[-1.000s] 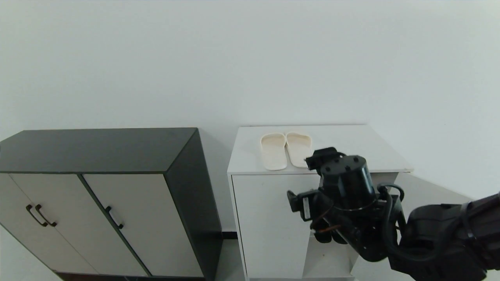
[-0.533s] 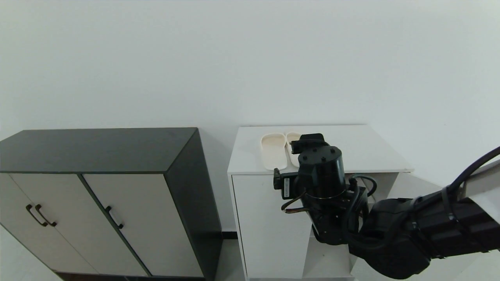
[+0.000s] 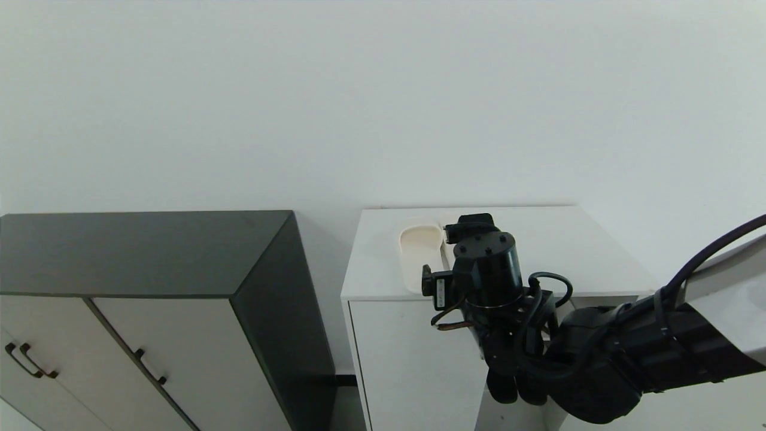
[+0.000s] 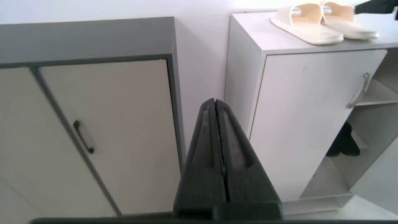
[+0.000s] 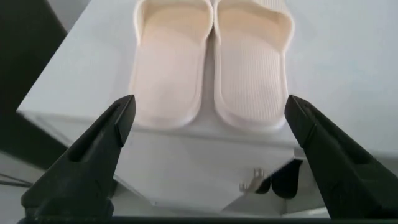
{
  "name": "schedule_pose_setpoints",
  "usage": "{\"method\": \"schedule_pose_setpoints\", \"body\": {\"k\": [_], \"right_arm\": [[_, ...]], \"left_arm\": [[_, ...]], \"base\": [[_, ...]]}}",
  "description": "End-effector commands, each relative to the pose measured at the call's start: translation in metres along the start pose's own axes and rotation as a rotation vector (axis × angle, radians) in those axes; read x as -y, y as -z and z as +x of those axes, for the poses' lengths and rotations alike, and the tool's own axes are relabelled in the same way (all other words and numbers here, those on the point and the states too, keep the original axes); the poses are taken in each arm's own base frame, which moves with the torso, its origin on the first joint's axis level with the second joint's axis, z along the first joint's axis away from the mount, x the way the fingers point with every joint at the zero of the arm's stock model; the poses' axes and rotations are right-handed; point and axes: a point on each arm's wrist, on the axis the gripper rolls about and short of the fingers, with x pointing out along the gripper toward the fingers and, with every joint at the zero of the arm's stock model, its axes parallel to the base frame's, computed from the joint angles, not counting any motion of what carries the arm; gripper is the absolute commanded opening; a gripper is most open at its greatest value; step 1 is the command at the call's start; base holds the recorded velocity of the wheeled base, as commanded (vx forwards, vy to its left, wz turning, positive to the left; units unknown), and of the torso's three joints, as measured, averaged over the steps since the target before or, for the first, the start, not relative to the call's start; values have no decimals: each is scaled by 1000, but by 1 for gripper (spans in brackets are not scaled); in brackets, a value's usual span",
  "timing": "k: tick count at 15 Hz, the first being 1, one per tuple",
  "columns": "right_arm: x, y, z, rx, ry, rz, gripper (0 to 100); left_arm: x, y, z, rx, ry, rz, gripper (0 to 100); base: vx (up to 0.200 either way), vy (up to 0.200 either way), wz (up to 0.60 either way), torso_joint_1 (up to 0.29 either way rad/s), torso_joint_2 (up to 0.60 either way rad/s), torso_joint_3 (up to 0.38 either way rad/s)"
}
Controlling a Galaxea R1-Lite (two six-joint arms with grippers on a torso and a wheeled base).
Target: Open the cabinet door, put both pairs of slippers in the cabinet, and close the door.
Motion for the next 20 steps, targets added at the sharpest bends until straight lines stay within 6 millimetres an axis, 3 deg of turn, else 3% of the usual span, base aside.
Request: {"method": "schedule_pose_setpoints", "body": {"k": [1, 4, 20], "right_arm": [[0, 5, 4, -11, 6, -8, 100], [1, 9, 9, -28, -24, 1, 100], [3, 23, 73, -40, 1, 27, 100]], "left_arm": [[0, 0, 0, 0, 0, 0, 0], [0, 0, 0, 0, 0, 0, 0], [0, 0, 0, 0, 0, -2, 0]], "base": [[200, 0, 0, 7, 7, -2], [200, 0, 0, 4, 2, 4], [0, 0, 0, 0, 0, 0]]}}
